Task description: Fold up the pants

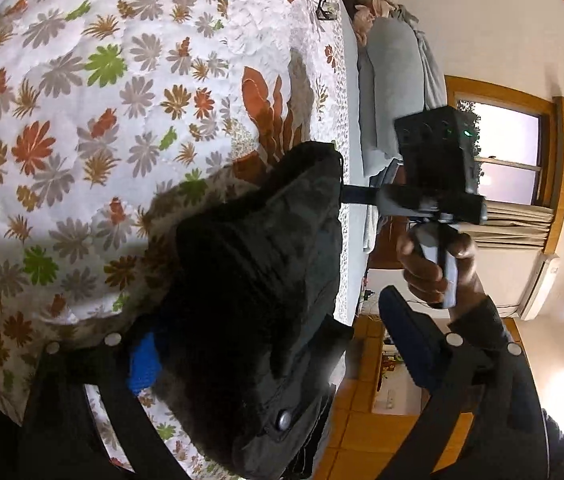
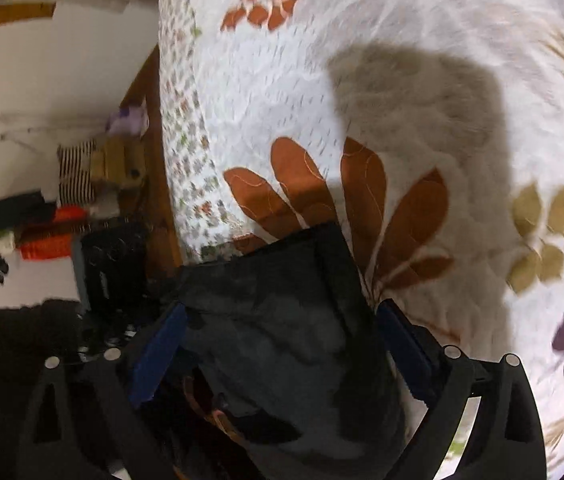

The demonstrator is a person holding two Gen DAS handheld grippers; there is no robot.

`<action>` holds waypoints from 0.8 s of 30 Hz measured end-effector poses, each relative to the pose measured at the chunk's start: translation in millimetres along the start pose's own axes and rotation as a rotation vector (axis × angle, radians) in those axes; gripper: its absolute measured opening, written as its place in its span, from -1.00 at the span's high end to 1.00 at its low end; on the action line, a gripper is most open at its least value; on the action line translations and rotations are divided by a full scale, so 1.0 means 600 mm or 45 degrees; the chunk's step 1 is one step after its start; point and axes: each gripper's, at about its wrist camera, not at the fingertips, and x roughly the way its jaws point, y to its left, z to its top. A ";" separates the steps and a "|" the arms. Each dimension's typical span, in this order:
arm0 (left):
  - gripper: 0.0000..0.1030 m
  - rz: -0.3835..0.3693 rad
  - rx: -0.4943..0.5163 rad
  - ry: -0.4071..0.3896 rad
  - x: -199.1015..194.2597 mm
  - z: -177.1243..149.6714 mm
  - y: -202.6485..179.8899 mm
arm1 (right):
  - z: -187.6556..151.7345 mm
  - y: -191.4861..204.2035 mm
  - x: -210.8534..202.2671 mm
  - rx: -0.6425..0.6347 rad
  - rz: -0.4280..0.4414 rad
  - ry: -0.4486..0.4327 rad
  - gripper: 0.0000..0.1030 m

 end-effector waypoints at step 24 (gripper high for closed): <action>0.45 0.022 0.188 0.018 0.013 -0.018 -0.045 | -0.013 0.008 -0.018 0.008 -0.041 -0.028 0.47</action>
